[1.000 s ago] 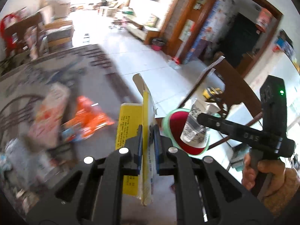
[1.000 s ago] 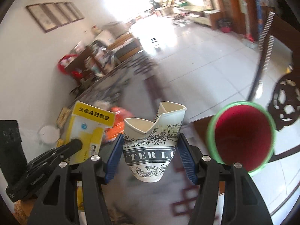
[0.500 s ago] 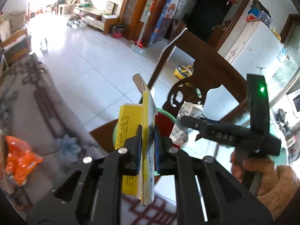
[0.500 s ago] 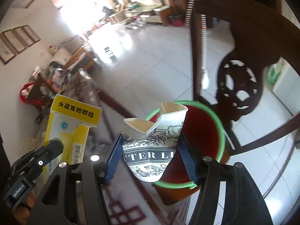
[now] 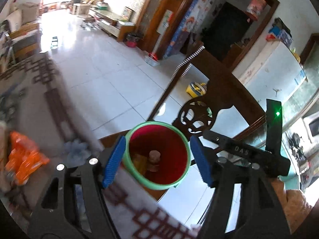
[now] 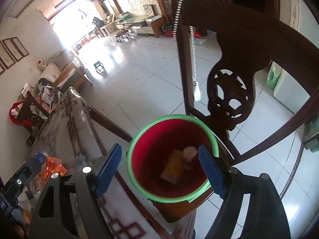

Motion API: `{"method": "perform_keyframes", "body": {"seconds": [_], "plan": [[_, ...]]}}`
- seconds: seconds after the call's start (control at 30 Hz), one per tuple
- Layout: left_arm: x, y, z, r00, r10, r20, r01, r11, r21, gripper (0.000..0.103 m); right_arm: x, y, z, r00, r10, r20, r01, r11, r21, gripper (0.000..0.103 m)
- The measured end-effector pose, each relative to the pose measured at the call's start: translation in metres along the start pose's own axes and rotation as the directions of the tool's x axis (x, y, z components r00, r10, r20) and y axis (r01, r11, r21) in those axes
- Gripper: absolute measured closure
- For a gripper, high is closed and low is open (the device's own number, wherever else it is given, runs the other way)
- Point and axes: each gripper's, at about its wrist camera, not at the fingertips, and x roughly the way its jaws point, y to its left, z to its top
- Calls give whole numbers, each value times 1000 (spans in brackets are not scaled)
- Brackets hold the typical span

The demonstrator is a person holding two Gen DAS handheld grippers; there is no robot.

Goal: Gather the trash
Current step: 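Carry both items over the red bucket and open both tools to drop them, then move both open tools back over the trash on the table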

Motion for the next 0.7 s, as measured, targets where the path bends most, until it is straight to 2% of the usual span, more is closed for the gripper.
{"method": "perform_keyframes", "body": {"seconds": [0.17,0.2,0.3,0.4,0.5,0.7], "plan": [[-68,36,-34,989,136,50,-133,990,-52,39,-11,43,-14,998,58,-3,-58,996,-73,26],[-83,47,-44,982,177,58,-173,982,-72,39,-12,52,-17,997,72,-6,-72,993,-91,26],[-119,76,-64,967,246,72,-236,963,-128,39,-17,91,-32,993,113,-23,-115,979,-168,26],[-158,111,-87,946,316,80,-294,933,-206,39,-18,141,-56,988,142,-57,-152,948,-280,26],[-185,136,-103,928,363,80,-333,908,-255,39,-14,179,-80,980,168,-105,-194,919,-342,25],[-237,184,-142,896,440,61,-398,856,-329,39,-10,257,-138,951,223,-215,-298,849,-436,25]]}}
